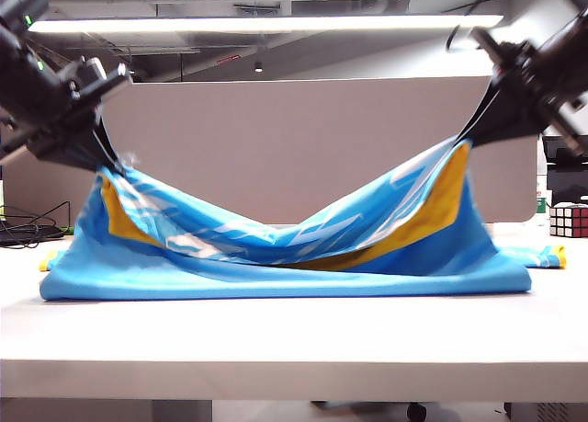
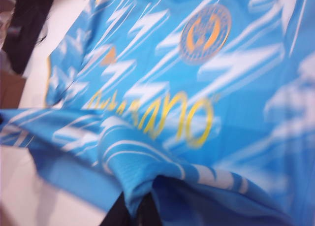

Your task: Fold the bottom side of the soccer jersey horizontally towards the center, about one-third of the way, then fold the sleeve back towards the center, creating a straight line along the edge of the the soccer jersey, and finally fold the bottom of the soccer jersey up towards the top, creating a neat rectangle.

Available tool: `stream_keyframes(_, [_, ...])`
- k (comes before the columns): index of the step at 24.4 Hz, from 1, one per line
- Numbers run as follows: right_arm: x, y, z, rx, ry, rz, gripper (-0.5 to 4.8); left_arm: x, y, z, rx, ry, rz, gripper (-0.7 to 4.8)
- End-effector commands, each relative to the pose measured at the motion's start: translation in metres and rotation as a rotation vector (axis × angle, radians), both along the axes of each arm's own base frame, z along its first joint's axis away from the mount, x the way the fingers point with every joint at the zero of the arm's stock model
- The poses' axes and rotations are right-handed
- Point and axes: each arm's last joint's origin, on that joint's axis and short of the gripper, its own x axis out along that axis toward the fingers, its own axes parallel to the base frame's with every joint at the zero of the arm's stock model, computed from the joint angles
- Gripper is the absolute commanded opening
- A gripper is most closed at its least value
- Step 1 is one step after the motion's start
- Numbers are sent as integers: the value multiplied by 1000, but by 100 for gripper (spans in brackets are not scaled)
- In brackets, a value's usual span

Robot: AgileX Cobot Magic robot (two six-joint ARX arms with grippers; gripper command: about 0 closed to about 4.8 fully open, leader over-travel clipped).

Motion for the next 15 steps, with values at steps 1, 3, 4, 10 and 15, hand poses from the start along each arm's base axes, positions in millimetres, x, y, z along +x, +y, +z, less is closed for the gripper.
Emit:
stream_keyframes(1, [33,-3,-7,-24,-101,3,154,30,3,-6,37,-131,-29,208])
stream_keyframes(3, [50,-7,-13,-28,-118,-11,244,43,8,-14,40,-157,-8,369])
stream_keyframes(4, [56,-9,-14,-35,-123,-23,244,47,11,-17,45,-162,5,381])
stream_keyframes(10, [76,-49,-15,-125,-130,-196,243,61,42,-32,119,-167,169,381])
stream_keyframes(15, [74,-82,-23,-208,-106,-302,244,68,69,-47,119,-106,234,377])
